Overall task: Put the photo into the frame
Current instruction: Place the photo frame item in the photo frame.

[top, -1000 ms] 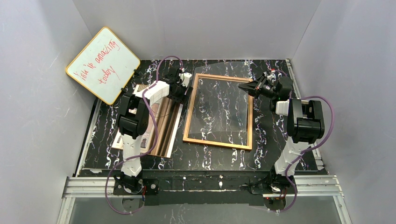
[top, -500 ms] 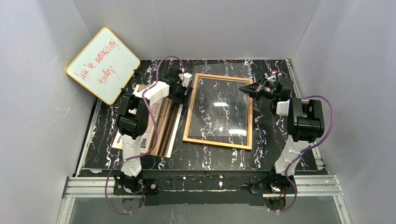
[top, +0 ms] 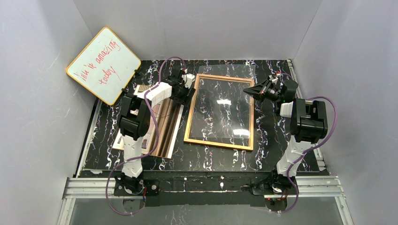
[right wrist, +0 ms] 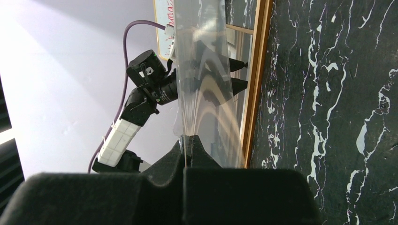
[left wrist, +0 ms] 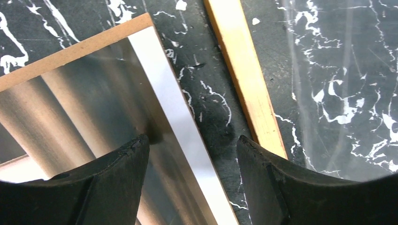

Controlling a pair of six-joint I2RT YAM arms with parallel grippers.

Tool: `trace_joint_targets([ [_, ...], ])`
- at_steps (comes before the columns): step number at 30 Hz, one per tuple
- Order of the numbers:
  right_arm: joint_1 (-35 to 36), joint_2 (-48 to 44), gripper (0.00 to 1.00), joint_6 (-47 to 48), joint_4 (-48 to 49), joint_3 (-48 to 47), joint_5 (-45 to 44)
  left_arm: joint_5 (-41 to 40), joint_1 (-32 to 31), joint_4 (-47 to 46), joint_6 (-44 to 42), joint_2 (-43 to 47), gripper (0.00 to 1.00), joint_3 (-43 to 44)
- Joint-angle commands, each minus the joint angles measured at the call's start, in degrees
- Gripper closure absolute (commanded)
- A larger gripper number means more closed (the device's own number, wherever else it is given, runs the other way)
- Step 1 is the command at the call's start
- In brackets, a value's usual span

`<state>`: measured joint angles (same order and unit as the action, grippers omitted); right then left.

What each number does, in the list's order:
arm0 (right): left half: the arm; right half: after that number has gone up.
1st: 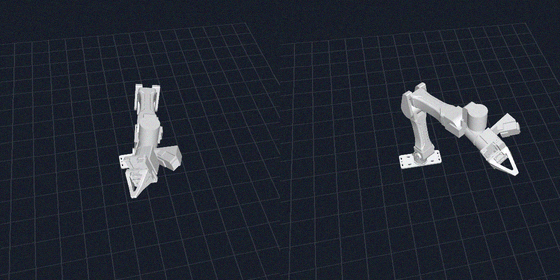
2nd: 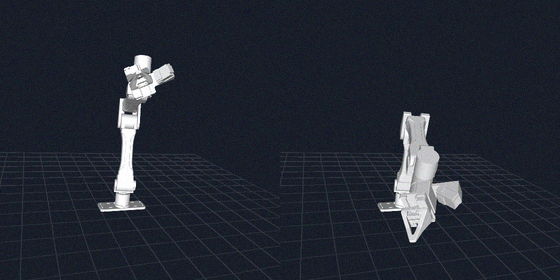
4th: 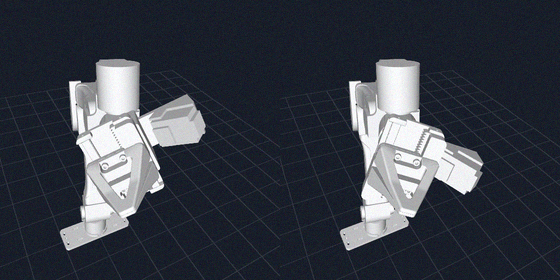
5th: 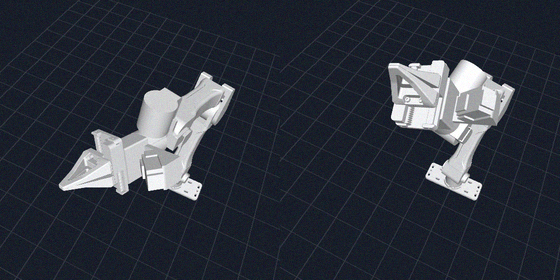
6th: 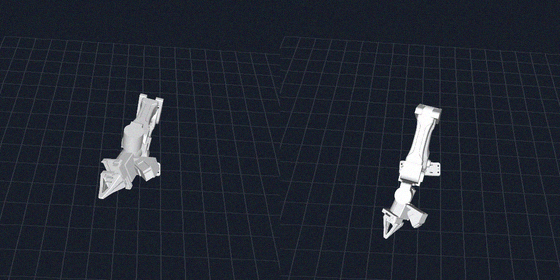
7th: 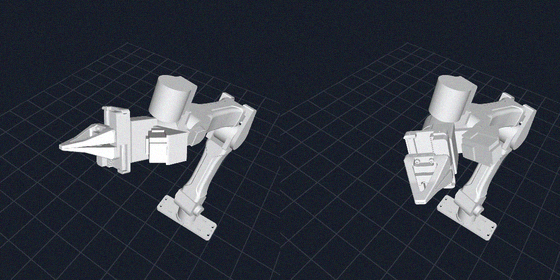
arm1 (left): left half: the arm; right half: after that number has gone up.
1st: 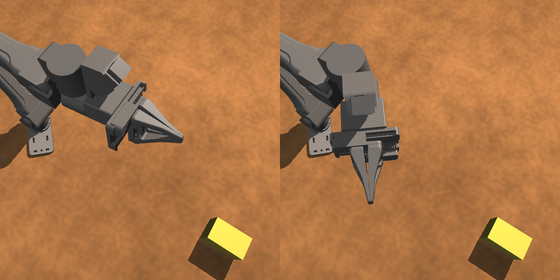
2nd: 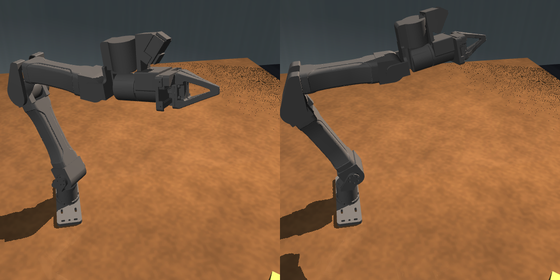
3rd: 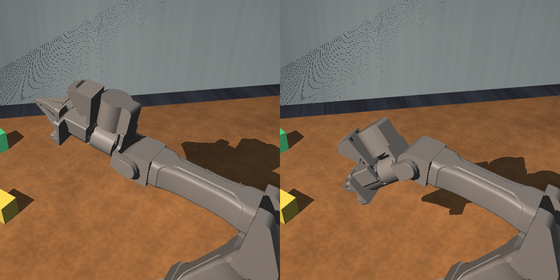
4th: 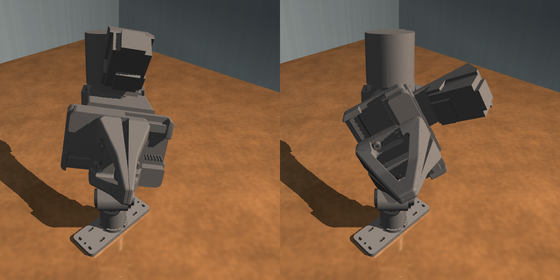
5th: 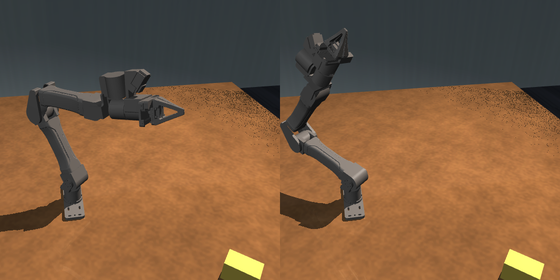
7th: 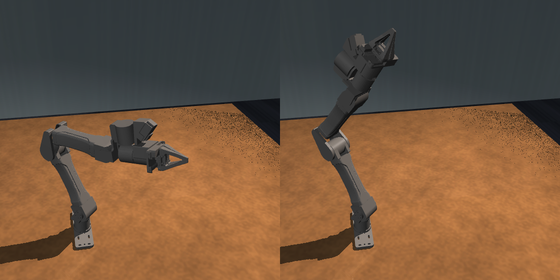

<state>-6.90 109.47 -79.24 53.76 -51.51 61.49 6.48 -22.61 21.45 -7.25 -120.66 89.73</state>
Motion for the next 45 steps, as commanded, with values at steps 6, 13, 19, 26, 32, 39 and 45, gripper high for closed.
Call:
trace_joint_targets([
  [6, -0.29, 0.29, 0.99, 0.45, 3.42, 1.93, 2.13, 0.0, -1.65, 2.75, 0.05, -0.06, 0.34, -0.03],
  [13, -0.3, -0.38, 0.99, -2.04, 4.4, 2.73, 0.72, 0.18, -1.73, 2.71, -0.15, 0.05, 0.34, -0.65],
  [19, -0.24, -2.39, 0.99, -3.33, 2.04, 3.28, -2.16, 0.83, -1.73, 2.31, 0.14, 0.33, 0.34, -1.22],
  [26, -0.29, -4.34, 0.99, -4.5, 1.76, 2.72, -2.61, 2.02, -1.73, 2.24, 1.01, 1.11, 0.34, -1.27],
  [32, -0.21, -4.92, 0.99, -4.51, 1.44, 1.94, -2.52, 1.92, -1.73, 2.12, 0.86, 1.31, 0.35, -1.36],
  [39, -0.24, -5.3, 0.99, -4.79, 1.67, 2.0, -2.43, 1.71, -1.73, 2.18, 0.82, 1.27, 0.35, -1.76],
  [45, -0.28, -5.61, 0.99, -6.06, 2.65, 1.52, -2.17, 1.77, -1.73, 2.08, 0.83, 1.31, 0.35, -1.54],
])
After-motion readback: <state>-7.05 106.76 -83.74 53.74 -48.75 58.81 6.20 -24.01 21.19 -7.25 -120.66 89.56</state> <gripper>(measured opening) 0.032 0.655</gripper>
